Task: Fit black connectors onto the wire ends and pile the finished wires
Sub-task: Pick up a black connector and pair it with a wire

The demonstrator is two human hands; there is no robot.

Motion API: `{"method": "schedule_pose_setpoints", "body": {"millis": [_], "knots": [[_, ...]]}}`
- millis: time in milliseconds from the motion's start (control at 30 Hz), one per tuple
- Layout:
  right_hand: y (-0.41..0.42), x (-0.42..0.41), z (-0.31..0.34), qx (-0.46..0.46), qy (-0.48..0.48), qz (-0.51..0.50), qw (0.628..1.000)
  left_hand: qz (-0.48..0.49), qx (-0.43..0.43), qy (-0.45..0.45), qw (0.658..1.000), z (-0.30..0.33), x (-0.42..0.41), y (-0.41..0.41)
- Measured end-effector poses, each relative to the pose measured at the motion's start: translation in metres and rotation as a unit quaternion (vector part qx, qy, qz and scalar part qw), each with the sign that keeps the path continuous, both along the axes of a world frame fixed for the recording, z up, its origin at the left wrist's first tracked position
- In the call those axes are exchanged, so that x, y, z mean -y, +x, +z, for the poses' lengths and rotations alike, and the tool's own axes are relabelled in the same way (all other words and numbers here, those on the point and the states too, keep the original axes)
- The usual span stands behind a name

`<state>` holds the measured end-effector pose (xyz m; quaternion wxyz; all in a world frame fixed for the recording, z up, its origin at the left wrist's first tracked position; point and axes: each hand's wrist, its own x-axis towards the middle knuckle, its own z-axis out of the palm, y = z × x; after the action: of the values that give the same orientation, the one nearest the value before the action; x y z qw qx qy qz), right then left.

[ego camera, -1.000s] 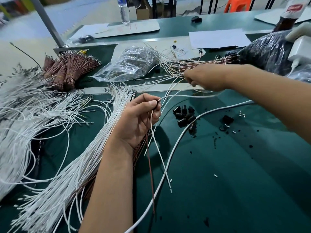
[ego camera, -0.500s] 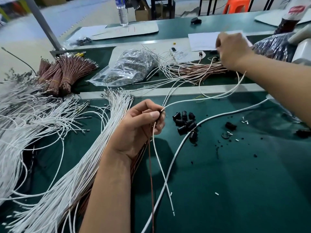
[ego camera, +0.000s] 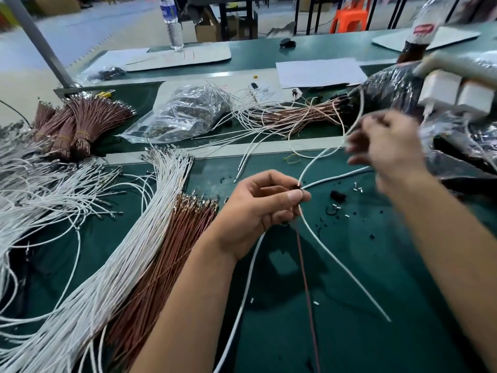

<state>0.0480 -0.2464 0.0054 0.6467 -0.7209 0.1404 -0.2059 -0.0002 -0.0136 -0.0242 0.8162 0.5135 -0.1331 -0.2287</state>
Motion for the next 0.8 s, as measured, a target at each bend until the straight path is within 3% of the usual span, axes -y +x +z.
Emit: {"method": "schedule_pose_setpoints", "body": {"millis": [67,200,500,567,700,733,800], "knots": [[-0.028,-0.02,-0.016,-0.03,-0.023,0.097,0.995,0.021,-0.005,-0.013,1.0,0.0,0.006,-0.002],[-0.062,-0.044,-0.026,-0.005,-0.107,0.273,0.956,0.099,-0.014,-0.013,0.995,0.0,0.014,-0.005],[-0.074,-0.045,-0.027,-0.001,-0.105,0.388,0.916,0.172,-0.022,0.006,0.985,0.005,0.009,-0.005],[-0.075,-0.039,-0.025,-0.029,-0.104,0.466,0.878,0.191,-0.034,-0.018,0.981,0.006,0.006,-0.002],[-0.081,-0.028,-0.017,-0.145,-0.086,0.647,0.743,0.219,-0.084,-0.077,0.969,0.006,-0.004,0.006],[-0.082,-0.028,-0.017,-0.152,-0.077,0.661,0.731,0.216,-0.09,-0.079,0.969,0.006,-0.006,0.007],[-0.082,-0.03,-0.017,-0.134,-0.05,0.644,0.752,0.191,-0.087,-0.069,0.975,0.006,-0.004,0.005]]}}
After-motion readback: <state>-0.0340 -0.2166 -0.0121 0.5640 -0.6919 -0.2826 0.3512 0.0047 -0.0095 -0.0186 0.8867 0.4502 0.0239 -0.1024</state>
